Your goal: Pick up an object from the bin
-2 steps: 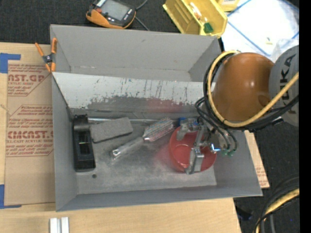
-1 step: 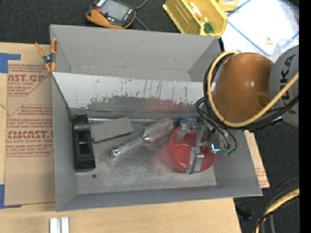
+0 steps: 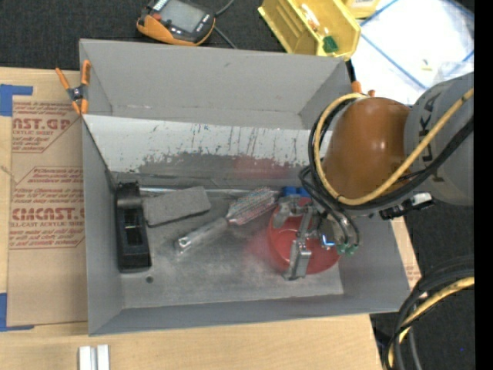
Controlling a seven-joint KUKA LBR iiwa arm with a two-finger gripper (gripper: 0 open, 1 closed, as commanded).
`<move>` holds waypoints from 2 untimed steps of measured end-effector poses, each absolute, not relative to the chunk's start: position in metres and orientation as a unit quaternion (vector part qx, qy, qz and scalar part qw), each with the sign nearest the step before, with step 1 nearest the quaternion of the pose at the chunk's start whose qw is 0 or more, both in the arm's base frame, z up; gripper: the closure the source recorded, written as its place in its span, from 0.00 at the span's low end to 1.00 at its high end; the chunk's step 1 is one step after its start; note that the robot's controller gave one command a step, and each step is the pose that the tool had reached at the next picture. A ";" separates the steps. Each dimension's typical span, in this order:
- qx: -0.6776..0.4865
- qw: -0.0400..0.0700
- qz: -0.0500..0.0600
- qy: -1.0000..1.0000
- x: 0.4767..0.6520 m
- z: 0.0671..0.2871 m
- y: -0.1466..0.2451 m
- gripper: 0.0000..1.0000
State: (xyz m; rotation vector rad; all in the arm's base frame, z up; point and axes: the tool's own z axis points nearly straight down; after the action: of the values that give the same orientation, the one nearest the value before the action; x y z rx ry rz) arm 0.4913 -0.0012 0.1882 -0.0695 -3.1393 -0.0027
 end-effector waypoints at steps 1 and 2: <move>-0.010 -0.002 0.000 -1.000 0.491 0.184 -0.002 0.00; 0.164 -0.003 0.000 -0.986 0.499 0.188 -0.035 0.00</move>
Offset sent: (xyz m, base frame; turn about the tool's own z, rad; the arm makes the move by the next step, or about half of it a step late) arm 0.0088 -0.0394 0.0010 -0.3778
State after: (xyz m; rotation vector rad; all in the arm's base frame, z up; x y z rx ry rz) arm 0.4990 -0.0354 0.1878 0.5168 -3.1041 -0.0004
